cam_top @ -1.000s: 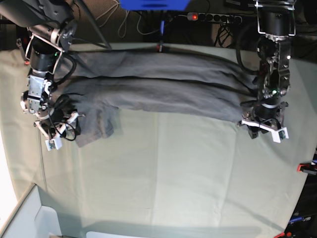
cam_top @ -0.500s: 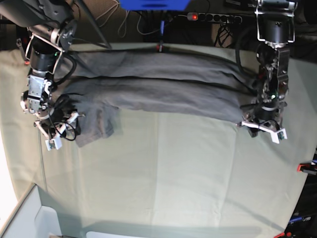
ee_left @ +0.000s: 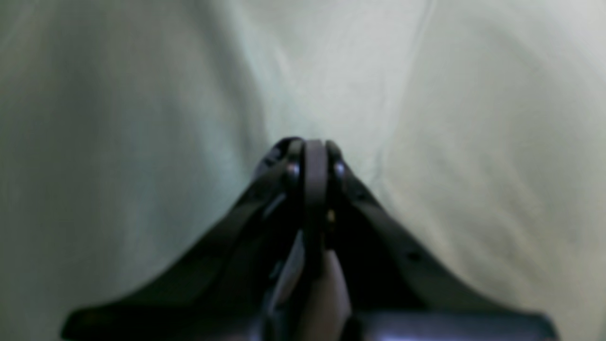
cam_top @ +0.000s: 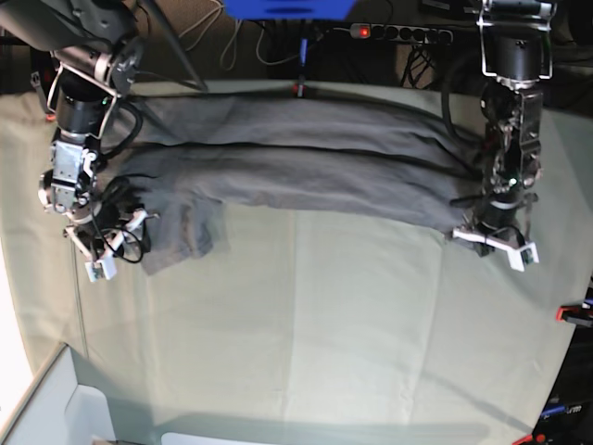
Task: Layout the t-shirt on the table in an organized manner, then fold the t-shirt properly
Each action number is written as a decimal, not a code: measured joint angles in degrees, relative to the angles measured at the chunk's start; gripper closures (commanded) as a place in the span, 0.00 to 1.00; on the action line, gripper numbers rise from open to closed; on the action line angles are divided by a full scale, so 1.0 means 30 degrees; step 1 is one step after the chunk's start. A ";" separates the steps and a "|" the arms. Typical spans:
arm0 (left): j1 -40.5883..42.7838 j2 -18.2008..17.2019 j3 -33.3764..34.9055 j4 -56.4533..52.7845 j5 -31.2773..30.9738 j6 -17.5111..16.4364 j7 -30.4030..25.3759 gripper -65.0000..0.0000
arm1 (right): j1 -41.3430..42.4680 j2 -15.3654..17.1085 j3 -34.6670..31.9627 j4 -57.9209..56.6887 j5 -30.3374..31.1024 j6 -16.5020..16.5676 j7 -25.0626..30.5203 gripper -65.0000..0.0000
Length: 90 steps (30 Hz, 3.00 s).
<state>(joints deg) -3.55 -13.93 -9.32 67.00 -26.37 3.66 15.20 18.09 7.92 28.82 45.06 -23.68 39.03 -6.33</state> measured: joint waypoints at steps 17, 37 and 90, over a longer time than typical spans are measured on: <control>0.0415 -0.0007 0.0000 0.2973 0.0000 0.0007 0.0015 1.00 | 0.0029 -0.0160 -0.2076 0.0459 0.0007 0.0044 -0.0481 1.00; -0.1821 0.0051 0.0080 0.3716 -0.0073 0.0007 0.0015 1.00 | -0.0452 -0.0379 -0.0335 0.8335 0.1559 0.0051 -0.1180 1.00; 0.6215 0.0044 0.0481 0.7490 -0.0066 -0.0029 -0.0255 1.00 | -1.3537 -0.3665 0.3213 1.5839 1.1540 0.0066 -0.0838 1.00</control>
<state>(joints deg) 15.09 -13.80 -7.88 89.47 -26.57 3.57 14.44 -22.52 -3.07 38.46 92.58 10.94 39.22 -8.84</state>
